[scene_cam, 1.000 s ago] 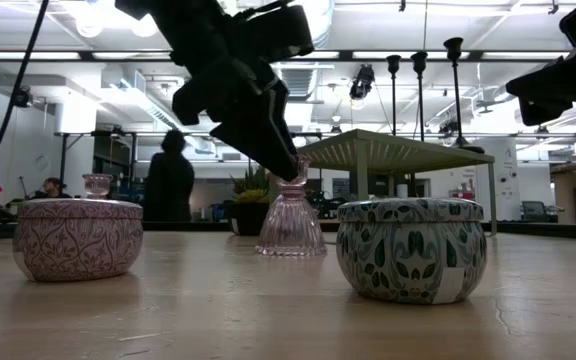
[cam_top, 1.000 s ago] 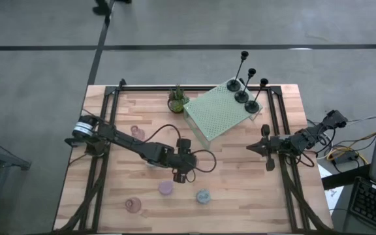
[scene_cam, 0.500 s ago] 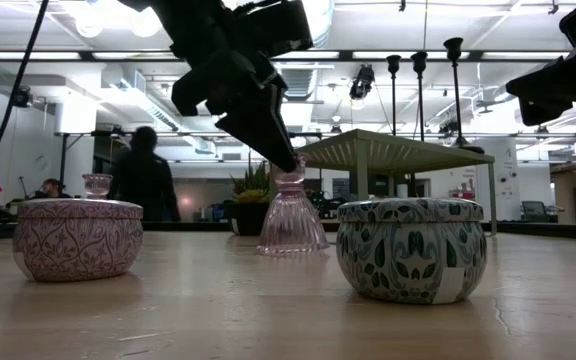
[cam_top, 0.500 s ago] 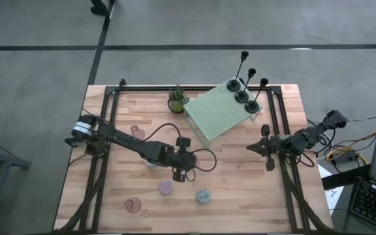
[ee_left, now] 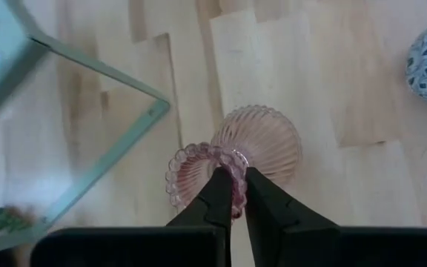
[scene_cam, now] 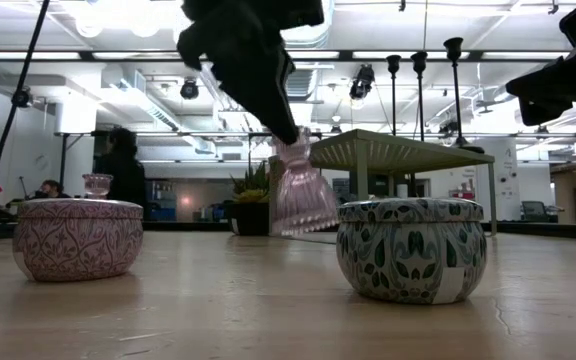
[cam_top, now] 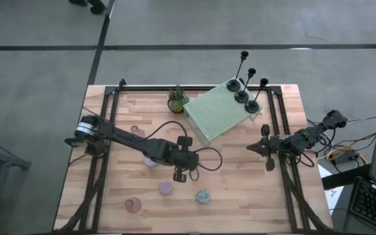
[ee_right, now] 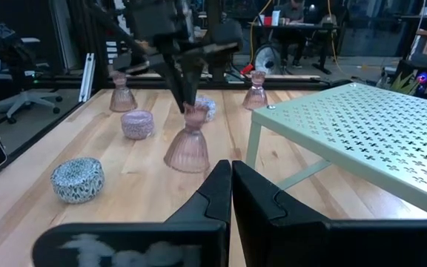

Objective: Pick & Place candle stick holders
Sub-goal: Put the right pink candle holder on the shelf

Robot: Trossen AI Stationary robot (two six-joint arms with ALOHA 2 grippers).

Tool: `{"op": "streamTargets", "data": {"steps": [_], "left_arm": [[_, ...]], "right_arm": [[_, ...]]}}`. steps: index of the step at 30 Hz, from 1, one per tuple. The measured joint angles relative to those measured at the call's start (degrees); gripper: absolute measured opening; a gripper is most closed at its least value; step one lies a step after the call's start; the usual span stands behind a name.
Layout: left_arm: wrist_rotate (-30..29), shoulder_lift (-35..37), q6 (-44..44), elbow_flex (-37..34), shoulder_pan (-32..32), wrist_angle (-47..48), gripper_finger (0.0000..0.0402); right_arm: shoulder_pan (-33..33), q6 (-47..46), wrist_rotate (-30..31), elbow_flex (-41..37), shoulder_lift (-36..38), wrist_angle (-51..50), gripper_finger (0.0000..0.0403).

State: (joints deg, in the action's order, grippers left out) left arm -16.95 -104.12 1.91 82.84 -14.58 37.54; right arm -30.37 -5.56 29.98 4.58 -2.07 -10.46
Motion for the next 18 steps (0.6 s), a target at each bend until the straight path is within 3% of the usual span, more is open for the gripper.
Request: {"op": "streamTargets", "data": {"steps": [18], "left_arm": [[-2.1,0.2,6.5,15.2,4.3,15.1,0.0021]], "right_arm": [[0.0,-0.2,0.0,0.0,0.0,0.0,0.0008]]}}
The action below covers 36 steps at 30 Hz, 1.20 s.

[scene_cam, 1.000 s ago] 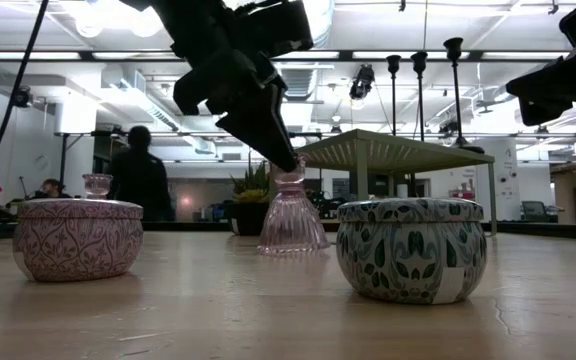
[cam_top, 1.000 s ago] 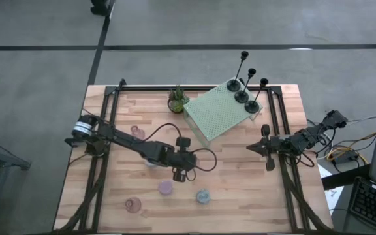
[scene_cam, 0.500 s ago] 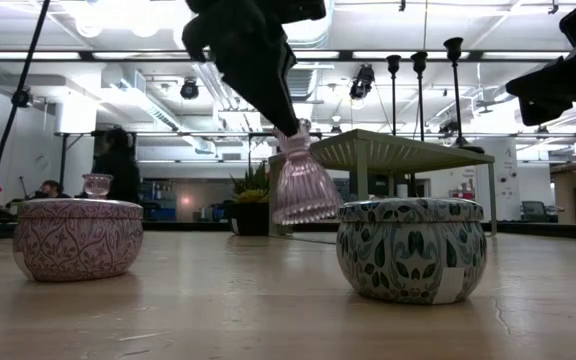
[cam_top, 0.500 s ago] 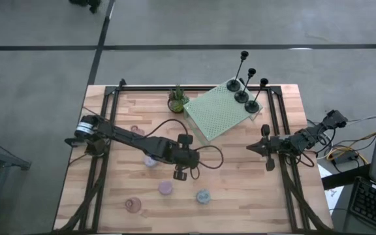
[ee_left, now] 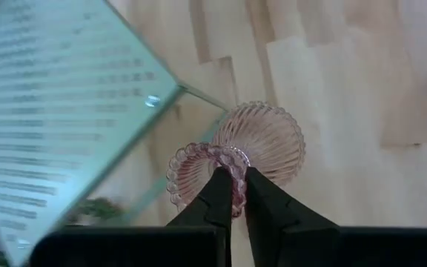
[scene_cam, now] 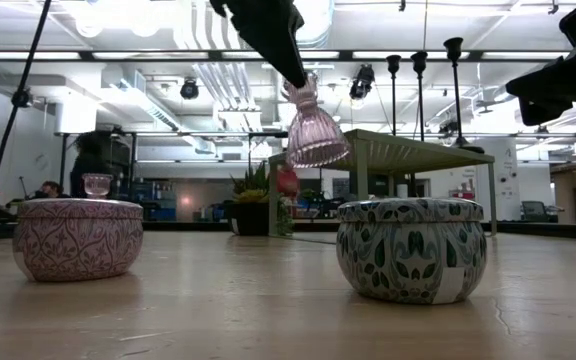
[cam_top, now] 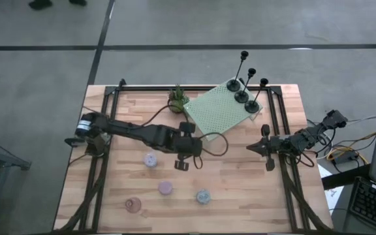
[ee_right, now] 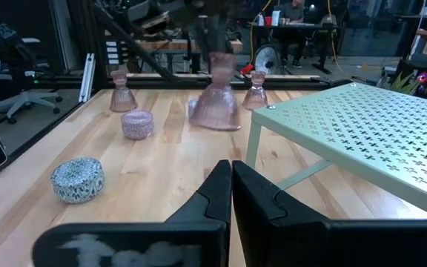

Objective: Pick & Place candle stick holders
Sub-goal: Put the right pink candle holder on the shelf

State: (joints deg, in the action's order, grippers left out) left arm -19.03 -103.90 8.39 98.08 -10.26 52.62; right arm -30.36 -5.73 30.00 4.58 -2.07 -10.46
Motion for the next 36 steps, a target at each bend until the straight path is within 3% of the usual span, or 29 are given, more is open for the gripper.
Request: {"op": "streamTargets", "data": {"steps": [10,19,29,36], "left_arm": [[-0.9,0.0,4.1,8.6,5.1,5.9,0.0020],[-0.8,-0.1,9.1,13.6,11.3,5.9,0.0020],[-1.1,-0.2,14.0,13.3,20.5,-4.5,0.0020],[3.4,-0.5,13.9,11.3,24.5,-11.5,0.0026]], "right_arm": [[0.0,0.0,0.0,0.0,0.0,0.0,0.0008],[0.0,0.2,0.0,0.0,0.0,0.0,0.0008],[0.0,-0.1,0.0,0.0,0.0,0.0,0.0008],[0.0,-0.1,0.0,0.0,0.0,0.0,0.0008]]}}
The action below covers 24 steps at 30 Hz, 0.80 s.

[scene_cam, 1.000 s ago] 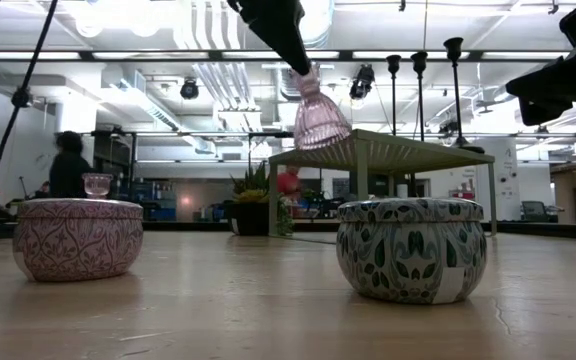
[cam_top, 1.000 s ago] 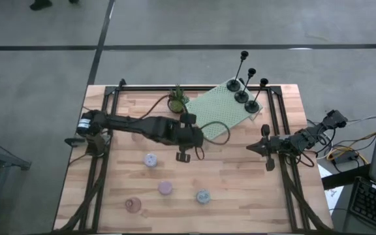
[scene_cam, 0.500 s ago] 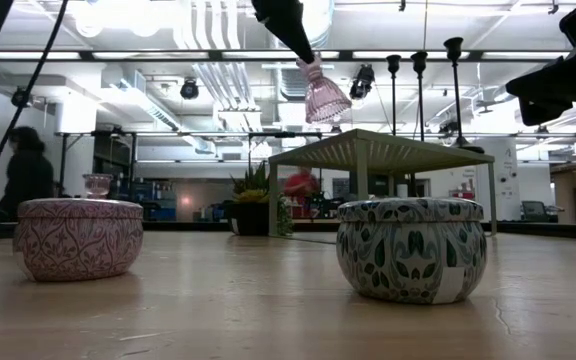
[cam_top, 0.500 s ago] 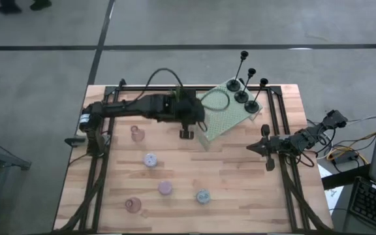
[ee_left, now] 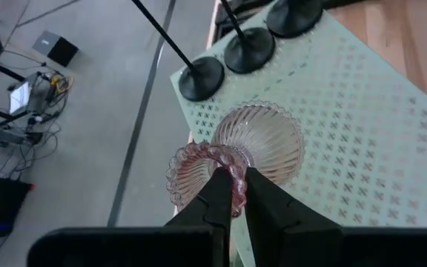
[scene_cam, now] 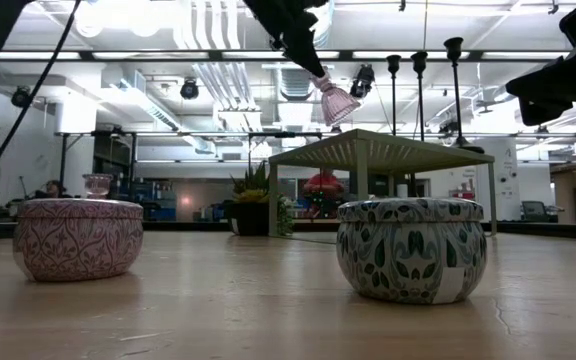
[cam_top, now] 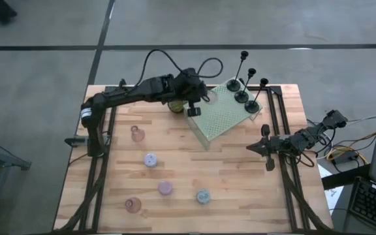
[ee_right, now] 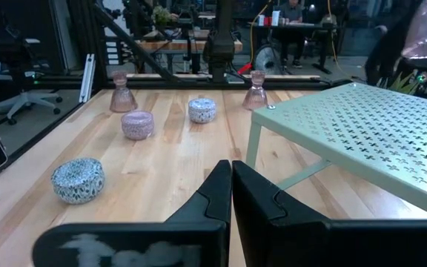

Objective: Pick & Place candle stick holders
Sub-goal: Put the right pink candle holder on the shelf

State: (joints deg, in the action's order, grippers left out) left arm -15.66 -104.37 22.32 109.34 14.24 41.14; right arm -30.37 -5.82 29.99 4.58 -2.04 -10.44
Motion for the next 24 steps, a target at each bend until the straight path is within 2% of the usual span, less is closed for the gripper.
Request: {"op": "streamTargets", "data": {"steps": [14,24], "left_arm": [[-0.3,-7.0,3.8,-0.2,1.5,-5.7,0.0028],[-1.5,-7.5,6.0,-0.2,1.9,-7.7,0.0030]], "right_arm": [[0.0,0.0,0.0,0.0,0.0,0.0,0.0008],[0.0,0.1,0.0,0.0,0.0,0.0,0.0008]]}}
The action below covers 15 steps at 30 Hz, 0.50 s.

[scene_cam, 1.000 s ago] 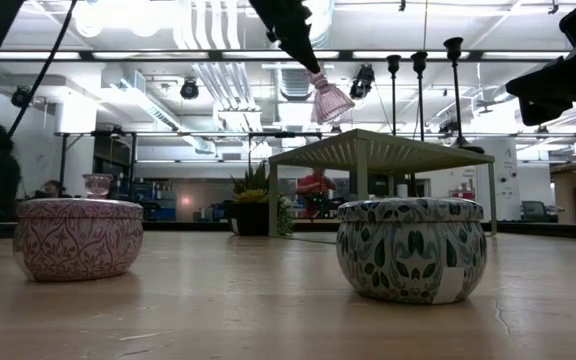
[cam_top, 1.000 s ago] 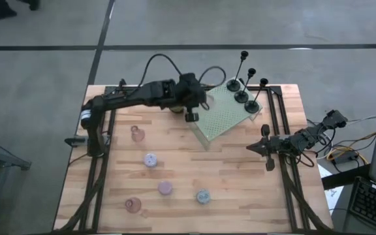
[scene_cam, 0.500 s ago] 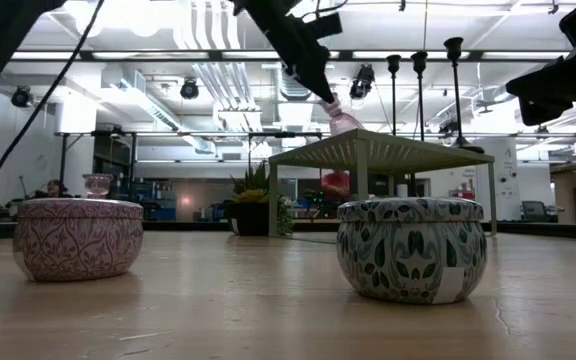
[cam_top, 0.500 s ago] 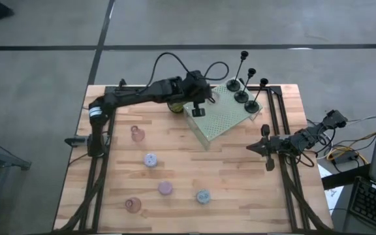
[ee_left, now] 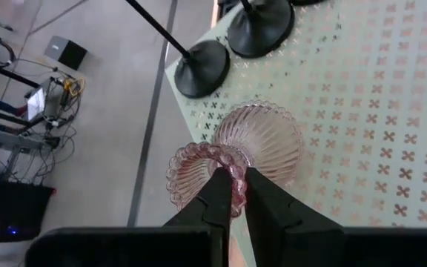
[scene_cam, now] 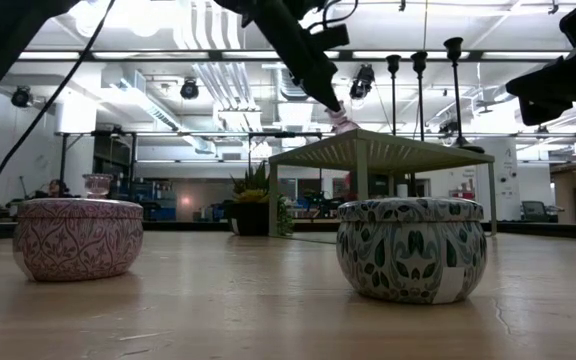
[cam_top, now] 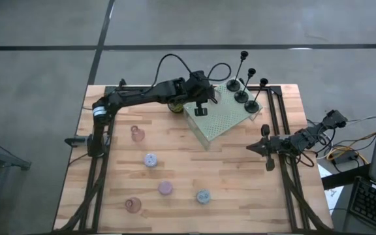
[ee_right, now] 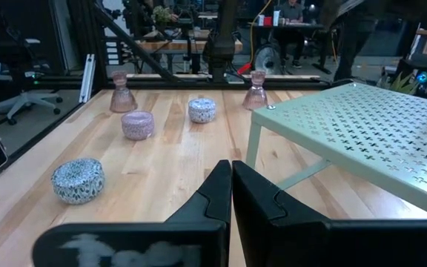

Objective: Pick & Place candle stick holders
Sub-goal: Put the right pink candle holder on the shelf

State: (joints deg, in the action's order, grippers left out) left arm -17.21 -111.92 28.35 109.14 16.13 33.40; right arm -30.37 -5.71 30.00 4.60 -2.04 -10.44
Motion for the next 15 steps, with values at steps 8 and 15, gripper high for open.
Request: {"op": "streamTargets", "data": {"steps": [8,15], "left_arm": [[0.0,0.0,0.0,0.0,0.1,-0.4,0.0032],[0.0,0.0,-0.1,0.0,0.1,-0.4,0.0032]], "right_arm": [[0.0,0.1,0.0,0.0,0.0,0.0,0.0008],[0.0,0.1,0.0,0.0,0.0,0.0,0.0008]]}}
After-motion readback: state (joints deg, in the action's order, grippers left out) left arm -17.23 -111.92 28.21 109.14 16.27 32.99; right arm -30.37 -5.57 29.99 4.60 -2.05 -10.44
